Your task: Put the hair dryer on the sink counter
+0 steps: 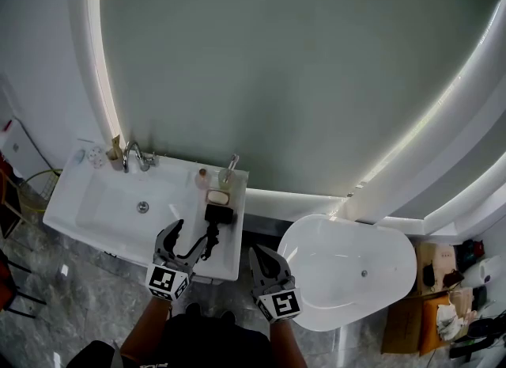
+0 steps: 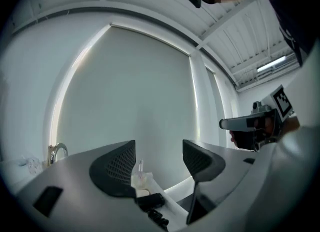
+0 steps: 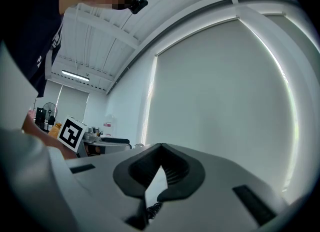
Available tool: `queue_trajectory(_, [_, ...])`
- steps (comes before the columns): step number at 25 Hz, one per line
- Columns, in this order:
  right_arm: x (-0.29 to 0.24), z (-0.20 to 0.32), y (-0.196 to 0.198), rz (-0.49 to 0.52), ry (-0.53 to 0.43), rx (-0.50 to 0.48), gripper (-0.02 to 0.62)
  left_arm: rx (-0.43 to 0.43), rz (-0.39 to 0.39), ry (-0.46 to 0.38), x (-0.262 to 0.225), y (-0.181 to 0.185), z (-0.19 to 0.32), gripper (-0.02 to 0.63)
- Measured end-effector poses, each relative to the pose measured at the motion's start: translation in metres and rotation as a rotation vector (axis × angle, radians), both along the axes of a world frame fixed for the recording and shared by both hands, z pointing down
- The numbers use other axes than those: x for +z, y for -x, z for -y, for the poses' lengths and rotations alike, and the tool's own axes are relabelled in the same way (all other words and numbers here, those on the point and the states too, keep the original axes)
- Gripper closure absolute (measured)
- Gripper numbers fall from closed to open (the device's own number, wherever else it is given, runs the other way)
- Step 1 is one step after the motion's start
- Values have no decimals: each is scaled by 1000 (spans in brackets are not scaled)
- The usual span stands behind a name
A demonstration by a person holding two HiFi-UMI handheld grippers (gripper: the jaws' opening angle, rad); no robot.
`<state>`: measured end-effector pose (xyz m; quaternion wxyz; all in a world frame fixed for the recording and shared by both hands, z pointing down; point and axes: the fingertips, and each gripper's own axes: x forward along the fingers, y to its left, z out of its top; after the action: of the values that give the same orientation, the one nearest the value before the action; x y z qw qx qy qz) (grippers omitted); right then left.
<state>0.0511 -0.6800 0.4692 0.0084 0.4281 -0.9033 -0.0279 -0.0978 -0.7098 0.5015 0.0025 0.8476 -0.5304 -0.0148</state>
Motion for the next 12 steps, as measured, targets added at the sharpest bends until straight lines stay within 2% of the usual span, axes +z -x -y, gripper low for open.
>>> queue_trajectory(6, [10, 4, -9, -1, 30, 23, 568, -9, -5, -12, 5, 4, -11, 313])
queue_trajectory(12, [8, 3, 0, -10, -6, -7, 568, -37, 7, -11, 12, 8, -17, 316])
